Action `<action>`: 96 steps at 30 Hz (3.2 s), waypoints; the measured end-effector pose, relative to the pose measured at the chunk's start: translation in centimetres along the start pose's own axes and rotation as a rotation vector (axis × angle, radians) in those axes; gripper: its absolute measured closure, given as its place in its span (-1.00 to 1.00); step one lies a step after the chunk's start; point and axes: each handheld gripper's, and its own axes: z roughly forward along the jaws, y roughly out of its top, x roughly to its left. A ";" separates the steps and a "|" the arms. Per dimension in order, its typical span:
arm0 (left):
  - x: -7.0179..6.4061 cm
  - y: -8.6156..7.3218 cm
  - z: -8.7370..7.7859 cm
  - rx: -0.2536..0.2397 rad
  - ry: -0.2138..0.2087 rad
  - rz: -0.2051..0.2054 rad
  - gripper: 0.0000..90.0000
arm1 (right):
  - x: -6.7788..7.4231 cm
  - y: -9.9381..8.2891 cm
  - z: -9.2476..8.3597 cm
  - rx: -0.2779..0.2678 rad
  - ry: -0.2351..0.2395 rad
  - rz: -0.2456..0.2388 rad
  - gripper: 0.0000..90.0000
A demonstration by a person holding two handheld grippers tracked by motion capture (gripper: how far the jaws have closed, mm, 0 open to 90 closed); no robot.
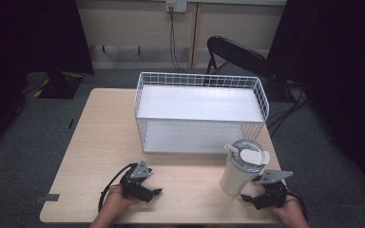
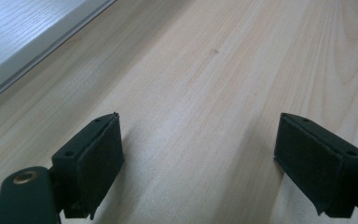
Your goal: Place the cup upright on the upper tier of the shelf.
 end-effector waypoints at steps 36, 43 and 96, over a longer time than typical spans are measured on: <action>0.0 0.0 0.0 0.000 -0.001 0.000 -0.67 | 0.7 1.7 -3.2 -0.095 0.023 0.026 -0.68; 0.0 0.0 0.0 0.000 0.000 0.000 -0.67 | 0.5 2.1 -3.7 -0.134 0.034 0.047 -0.68; 0.0 0.0 0.0 -0.001 0.000 0.000 -0.67 | 0.9 4.8 -2.2 -0.364 0.078 0.065 -0.81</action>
